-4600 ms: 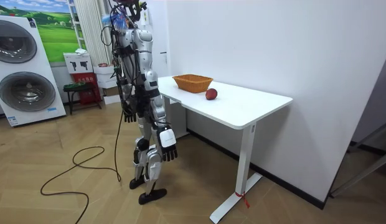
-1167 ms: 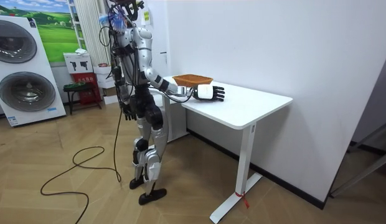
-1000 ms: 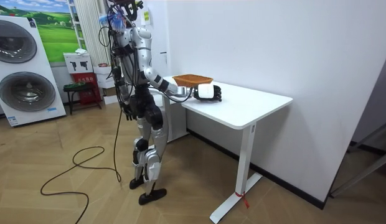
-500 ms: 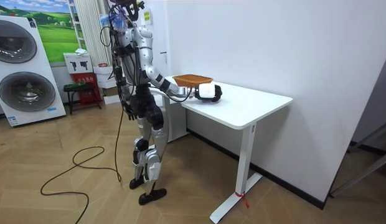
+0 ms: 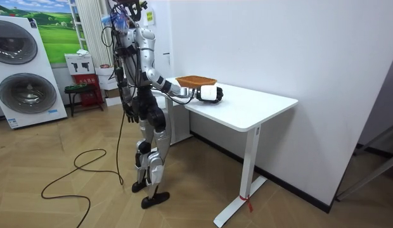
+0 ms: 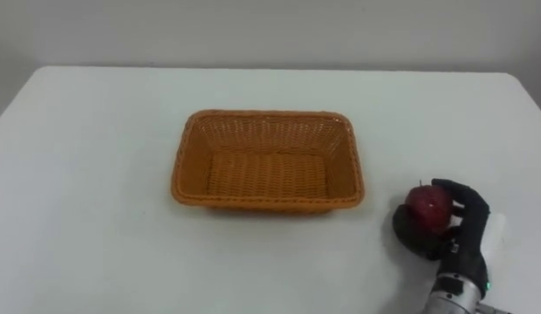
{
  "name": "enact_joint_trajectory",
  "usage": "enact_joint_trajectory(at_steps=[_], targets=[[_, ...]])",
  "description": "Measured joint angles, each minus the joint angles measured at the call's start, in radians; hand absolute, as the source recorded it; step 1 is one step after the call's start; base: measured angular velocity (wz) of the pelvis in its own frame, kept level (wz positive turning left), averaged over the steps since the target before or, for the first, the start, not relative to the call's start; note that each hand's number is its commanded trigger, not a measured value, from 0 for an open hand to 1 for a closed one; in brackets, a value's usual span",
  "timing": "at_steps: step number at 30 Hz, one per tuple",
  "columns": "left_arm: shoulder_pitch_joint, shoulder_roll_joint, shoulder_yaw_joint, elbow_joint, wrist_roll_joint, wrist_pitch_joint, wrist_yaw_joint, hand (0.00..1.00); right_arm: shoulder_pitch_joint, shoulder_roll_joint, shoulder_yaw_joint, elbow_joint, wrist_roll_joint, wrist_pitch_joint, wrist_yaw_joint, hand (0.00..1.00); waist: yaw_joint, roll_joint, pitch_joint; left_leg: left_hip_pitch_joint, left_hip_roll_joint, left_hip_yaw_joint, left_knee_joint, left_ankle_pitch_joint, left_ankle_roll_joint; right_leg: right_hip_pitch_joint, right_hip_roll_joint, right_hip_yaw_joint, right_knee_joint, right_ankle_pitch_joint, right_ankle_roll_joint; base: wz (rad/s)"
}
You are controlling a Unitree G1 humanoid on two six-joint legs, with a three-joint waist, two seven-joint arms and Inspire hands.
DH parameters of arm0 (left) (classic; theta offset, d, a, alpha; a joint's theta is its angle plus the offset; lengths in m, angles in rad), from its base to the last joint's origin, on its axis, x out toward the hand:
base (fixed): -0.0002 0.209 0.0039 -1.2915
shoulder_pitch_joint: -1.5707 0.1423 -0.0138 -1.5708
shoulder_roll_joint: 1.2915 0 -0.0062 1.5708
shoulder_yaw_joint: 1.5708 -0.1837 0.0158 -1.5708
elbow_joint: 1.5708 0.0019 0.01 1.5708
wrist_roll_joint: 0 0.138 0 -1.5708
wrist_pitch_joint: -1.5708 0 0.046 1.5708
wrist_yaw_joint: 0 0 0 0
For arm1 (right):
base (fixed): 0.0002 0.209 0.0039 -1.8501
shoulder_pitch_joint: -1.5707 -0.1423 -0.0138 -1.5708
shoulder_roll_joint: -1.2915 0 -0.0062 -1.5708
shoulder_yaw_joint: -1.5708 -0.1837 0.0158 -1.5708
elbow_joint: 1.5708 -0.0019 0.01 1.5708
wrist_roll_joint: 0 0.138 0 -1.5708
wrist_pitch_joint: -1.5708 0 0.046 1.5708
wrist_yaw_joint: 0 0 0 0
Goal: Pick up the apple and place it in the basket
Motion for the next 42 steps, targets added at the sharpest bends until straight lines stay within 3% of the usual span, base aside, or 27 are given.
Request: enact_joint_trajectory(at_steps=[4,8,11,21,22,23,25,26,27,33,42], targets=[[0.000,-0.001,0.000,0.014,0.001,-0.001,0.001,0.00,0.000,-0.002,0.004,-0.136,-0.040,-0.004,-0.002,1.00,0.003,-0.008,-0.0027,0.001,0.000,0.006,0.002,0.000,0.000,-0.001,0.001,0.004,-0.002,0.000,0.000,-0.05],[0.002,-0.002,0.000,0.017,0.002,0.000,-0.006,0.00,0.000,-0.002,0.004,-0.178,-0.040,-0.003,-0.002,1.00,0.023,-0.028,-0.0010,-0.001,0.000,0.004,0.002,0.000,0.000,-0.002,0.001,0.004,-0.004,0.000,0.000,0.00],[0.000,-0.003,0.000,0.027,0.002,0.000,-0.024,0.00,-0.001,-0.002,0.004,-0.217,-0.040,-0.003,0.002,1.00,0.024,-0.034,-0.0051,-0.001,-0.001,-0.001,0.004,0.000,0.000,0.001,0.000,0.003,-0.004,0.001,0.001,0.04],[-0.052,-0.010,-0.041,0.048,-0.010,0.002,-0.023,0.00,-0.011,-0.003,0.126,-0.296,-0.039,-0.001,0.057,1.00,0.050,0.012,-0.0081,-0.016,0.001,0.001,0.006,0.002,0.002,-0.024,-0.001,0.006,0.016,0.001,0.001,0.00],[-0.054,-0.010,-0.040,0.049,-0.009,0.001,-0.023,0.00,-0.010,-0.003,0.135,-0.306,-0.041,0.000,0.071,0.94,0.053,0.014,-0.0085,-0.019,0.001,0.004,0.006,0.003,0.002,-0.027,-0.001,0.007,0.016,0.001,0.001,0.00],[-0.054,-0.010,-0.041,0.051,-0.009,0.001,-0.023,0.00,-0.010,-0.003,0.142,-0.312,-0.045,0.000,0.077,0.80,0.053,0.013,-0.0079,-0.020,0.001,0.004,0.006,0.003,0.002,-0.027,-0.001,0.006,0.016,0.001,0.001,0.00],[-0.055,-0.011,-0.050,0.064,-0.009,0.002,-0.025,0.00,-0.010,-0.003,0.169,-0.340,-0.082,0.000,0.104,0.37,0.051,0.008,-0.0067,-0.026,0.000,-0.002,0.010,0.003,0.002,-0.028,-0.001,0.004,0.015,0.001,0.001,0.02],[-0.056,-0.011,-0.054,0.065,-0.009,0.002,-0.025,0.00,-0.010,-0.003,0.176,-0.347,-0.090,0.000,0.111,0.00,0.050,0.007,-0.0076,-0.029,0.000,-0.003,0.011,0.003,0.002,-0.029,-0.001,0.003,0.015,0.001,0.001,0.08],[-0.061,-0.011,-0.061,0.071,-0.009,0.003,-0.025,0.00,-0.011,-0.003,0.190,-0.359,-0.113,0.000,0.122,0.00,0.051,0.000,-0.0040,-0.034,-0.001,-0.004,0.012,0.003,0.003,-0.032,-0.002,-0.001,0.014,0.001,0.001,0.06],[-0.073,-0.011,-0.098,0.089,-0.010,0.009,-0.025,0.00,-0.024,-0.005,0.275,-0.363,-0.154,0.000,0.202,0.00,0.061,-0.024,-0.0036,-0.041,-0.001,-0.011,0.011,0.004,0.003,-0.039,-0.002,-0.002,0.012,0.001,0.001,0.02],[-0.087,-0.009,-0.108,0.091,-0.012,0.014,-0.025,0.00,-0.028,-0.007,0.289,-0.363,-0.153,0.000,0.263,0.00,0.071,-0.020,-0.0008,-0.051,-0.001,-0.019,0.011,0.004,0.002,-0.038,-0.002,-0.005,-0.003,0.001,0.001,0.02]])
